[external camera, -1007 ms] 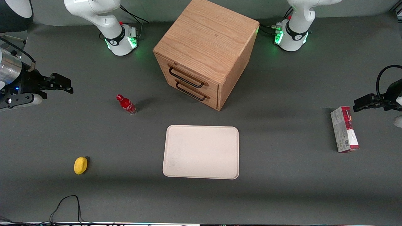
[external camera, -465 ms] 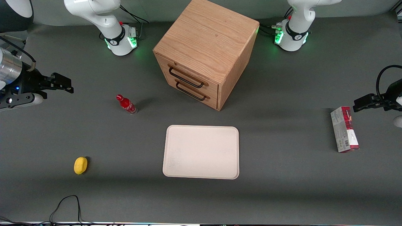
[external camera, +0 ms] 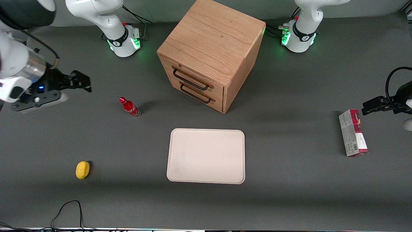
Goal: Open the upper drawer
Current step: 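Move the right gripper toward the upper drawer's black handle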
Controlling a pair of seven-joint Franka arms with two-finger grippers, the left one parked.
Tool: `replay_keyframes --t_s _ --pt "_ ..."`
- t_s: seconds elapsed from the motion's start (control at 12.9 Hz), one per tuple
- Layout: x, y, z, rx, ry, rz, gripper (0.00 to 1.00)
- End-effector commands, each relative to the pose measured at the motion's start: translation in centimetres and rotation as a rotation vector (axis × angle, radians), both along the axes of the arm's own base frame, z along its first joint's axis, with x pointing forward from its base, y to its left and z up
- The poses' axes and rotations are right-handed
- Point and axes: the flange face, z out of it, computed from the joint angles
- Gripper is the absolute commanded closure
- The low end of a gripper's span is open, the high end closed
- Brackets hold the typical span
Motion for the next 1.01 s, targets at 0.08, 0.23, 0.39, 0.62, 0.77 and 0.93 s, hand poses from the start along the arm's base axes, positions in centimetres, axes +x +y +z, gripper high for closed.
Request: replay_keyframes --t_s 0.08,0.23,0.39,0.62,0.77,0.93 --pt "0.7 4.7 -0.4 0.107 0.022 0.062 0.0" --pt "0.3 9.0 -2.3 0.098 0.046 0.133 0.0" --pt "0.3 13.4 -5.1 0.097 0.064 0.209 0.0" --pt "0.0 19.7 -7.8 0.106 0.055 0.323 0.0" --pt "0.7 20.7 -10.3 0.109 0.079 0.324 0.0" --pt "0.7 23.2 -10.7 0.128 0.063 0.376 0.0"
